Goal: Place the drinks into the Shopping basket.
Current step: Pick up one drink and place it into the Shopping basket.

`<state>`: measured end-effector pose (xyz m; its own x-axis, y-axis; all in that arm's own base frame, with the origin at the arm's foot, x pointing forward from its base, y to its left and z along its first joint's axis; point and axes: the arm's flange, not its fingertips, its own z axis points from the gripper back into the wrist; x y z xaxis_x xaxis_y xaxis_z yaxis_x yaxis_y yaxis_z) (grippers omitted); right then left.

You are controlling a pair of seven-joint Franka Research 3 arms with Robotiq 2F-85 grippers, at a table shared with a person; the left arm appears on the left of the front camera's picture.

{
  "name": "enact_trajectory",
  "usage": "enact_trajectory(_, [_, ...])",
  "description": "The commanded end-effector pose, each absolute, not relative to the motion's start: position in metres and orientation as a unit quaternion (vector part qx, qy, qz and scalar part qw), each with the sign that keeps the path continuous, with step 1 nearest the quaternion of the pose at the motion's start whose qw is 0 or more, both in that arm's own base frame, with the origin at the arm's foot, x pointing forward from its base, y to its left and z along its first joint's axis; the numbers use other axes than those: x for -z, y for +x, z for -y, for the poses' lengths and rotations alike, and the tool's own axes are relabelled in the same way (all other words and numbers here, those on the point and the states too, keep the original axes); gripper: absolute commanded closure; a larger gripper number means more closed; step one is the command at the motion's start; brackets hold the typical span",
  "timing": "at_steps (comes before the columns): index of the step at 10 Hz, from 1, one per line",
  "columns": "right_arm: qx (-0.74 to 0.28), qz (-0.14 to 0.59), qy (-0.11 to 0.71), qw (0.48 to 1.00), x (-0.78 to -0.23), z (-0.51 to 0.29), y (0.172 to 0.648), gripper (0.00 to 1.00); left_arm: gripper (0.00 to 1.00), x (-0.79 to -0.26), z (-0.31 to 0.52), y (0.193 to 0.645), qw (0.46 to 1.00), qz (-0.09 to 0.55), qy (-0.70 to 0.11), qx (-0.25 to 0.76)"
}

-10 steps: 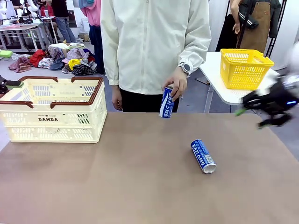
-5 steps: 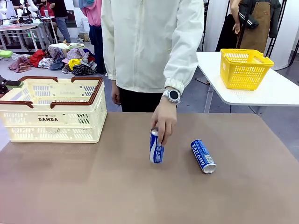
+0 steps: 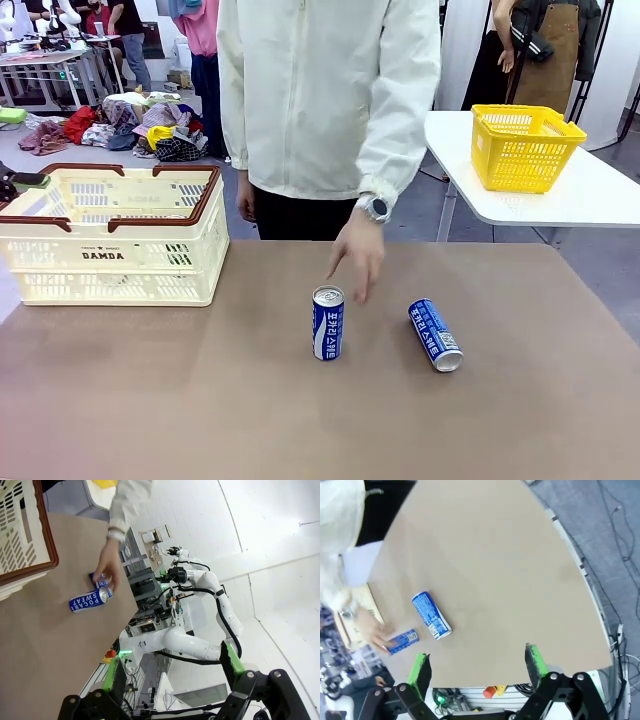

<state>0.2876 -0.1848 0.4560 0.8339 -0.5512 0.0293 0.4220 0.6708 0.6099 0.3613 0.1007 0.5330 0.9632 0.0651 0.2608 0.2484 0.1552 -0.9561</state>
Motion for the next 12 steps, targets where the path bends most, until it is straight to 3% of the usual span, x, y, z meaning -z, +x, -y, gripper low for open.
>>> enact_trajectory(1, [0.22,0.108,0.29,0.925,-0.45,0.145,0.3,0.0,0.0,-0.534,-0.1,0.359,0.745,0.123,-0.652,0.064])
enact_trajectory(5, [0.074,0.078,0.2,0.974,-0.46,-0.013,0.34,0.0,0.0,-0.534,-0.1,0.359,0.745,0.123,-0.652,0.064])
enact_trajectory(8, [-0.064,0.042,0.112,0.991,-0.434,-0.138,0.362,0.0,0.0,-0.534,-0.1,0.359,0.745,0.123,-0.652,0.064])
enact_trajectory(12, [-0.127,0.076,0.044,0.988,-0.39,-0.195,0.369,0.0,0.0,-0.534,-0.1,0.359,0.745,0.123,-0.652,0.064])
